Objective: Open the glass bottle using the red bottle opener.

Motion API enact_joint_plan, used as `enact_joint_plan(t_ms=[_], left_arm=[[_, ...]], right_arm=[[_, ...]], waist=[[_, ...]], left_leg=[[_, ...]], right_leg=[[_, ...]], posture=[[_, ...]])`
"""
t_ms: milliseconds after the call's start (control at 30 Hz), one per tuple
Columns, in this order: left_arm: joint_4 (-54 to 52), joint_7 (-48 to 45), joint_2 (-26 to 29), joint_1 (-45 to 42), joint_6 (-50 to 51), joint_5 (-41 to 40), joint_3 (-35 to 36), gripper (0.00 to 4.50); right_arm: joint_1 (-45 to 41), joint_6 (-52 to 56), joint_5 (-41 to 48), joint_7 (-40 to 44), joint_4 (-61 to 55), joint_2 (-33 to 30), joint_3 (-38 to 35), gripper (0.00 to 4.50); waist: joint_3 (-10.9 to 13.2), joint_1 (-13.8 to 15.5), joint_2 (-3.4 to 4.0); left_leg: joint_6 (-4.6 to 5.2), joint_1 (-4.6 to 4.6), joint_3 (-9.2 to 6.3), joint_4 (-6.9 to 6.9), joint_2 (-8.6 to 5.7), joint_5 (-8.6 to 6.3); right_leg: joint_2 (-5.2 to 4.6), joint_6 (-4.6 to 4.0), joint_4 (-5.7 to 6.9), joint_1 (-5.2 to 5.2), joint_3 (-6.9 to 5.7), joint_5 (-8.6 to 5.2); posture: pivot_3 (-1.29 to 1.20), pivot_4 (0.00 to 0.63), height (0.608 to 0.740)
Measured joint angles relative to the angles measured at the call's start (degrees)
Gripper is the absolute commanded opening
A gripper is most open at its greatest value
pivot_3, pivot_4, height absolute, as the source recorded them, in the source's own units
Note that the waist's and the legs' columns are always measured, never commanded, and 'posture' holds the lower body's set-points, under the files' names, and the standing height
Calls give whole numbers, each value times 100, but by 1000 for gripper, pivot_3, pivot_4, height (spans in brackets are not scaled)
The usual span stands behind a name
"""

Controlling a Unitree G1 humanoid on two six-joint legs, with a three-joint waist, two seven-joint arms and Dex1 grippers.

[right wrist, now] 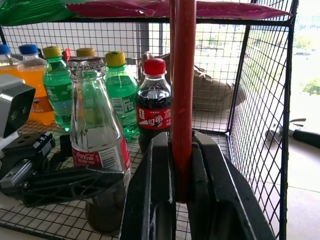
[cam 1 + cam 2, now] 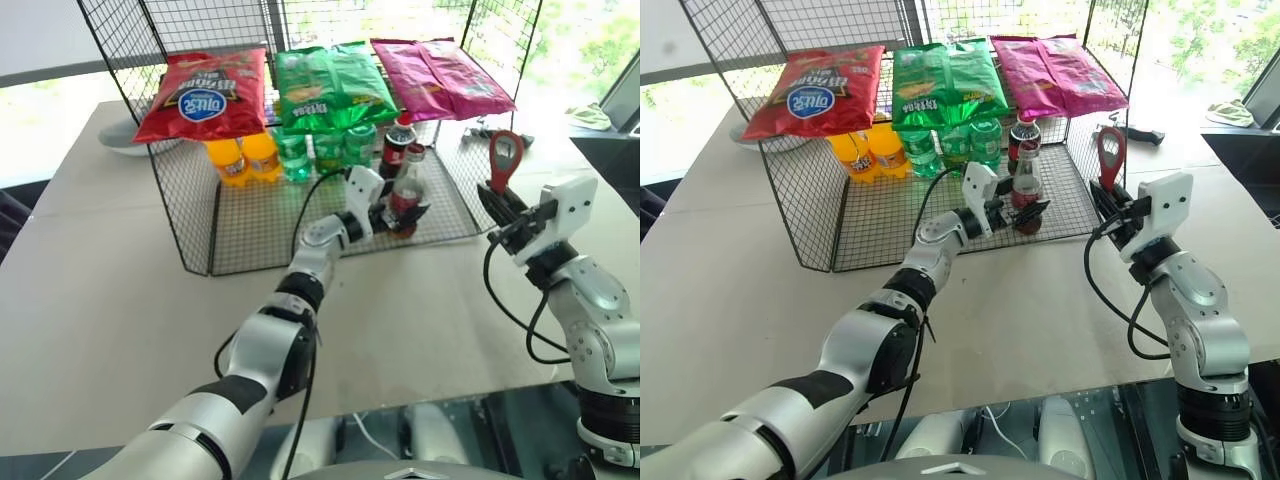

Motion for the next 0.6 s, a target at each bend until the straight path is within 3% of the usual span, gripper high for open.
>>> enact_joint_plan(t_ms=[33, 333, 467, 600], left_arm=[[0, -2, -1, 0, -6, 15, -1, 2815], [-365, -407, 107, 204, 143, 5, 0, 2811], [-1417, -844, 319, 707, 747, -180, -47, 2811], [-3654, -1228, 833, 1629, 2034, -580, -287, 2811]], right_arm=[[-1, 0, -7, 0, 0, 0, 0, 0], [-13, 0, -52, 23, 2, 19, 32, 0], [-106, -2, -61, 41, 30, 28, 77, 0], [-183, -4, -74, 105, 149, 34, 102, 0]], waist=[[0, -1, 0], [0, -25, 0], [0, -115, 1], [0, -187, 4]], left_leg=[[0, 0, 0, 0, 0, 0], [0, 0, 0, 2, 0, 0], [0, 0, -1, 1, 1, 0], [0, 2, 5, 0, 10, 0]], right_leg=[[0, 0, 1, 0, 0, 0], [0, 0, 4, -1, 1, 0], [0, 0, 5, -2, 2, 0], [5, -1, 14, -7, 14, 0]], posture=[[0, 150, 740], [0, 150, 740], [0, 150, 740], [0, 150, 740]])
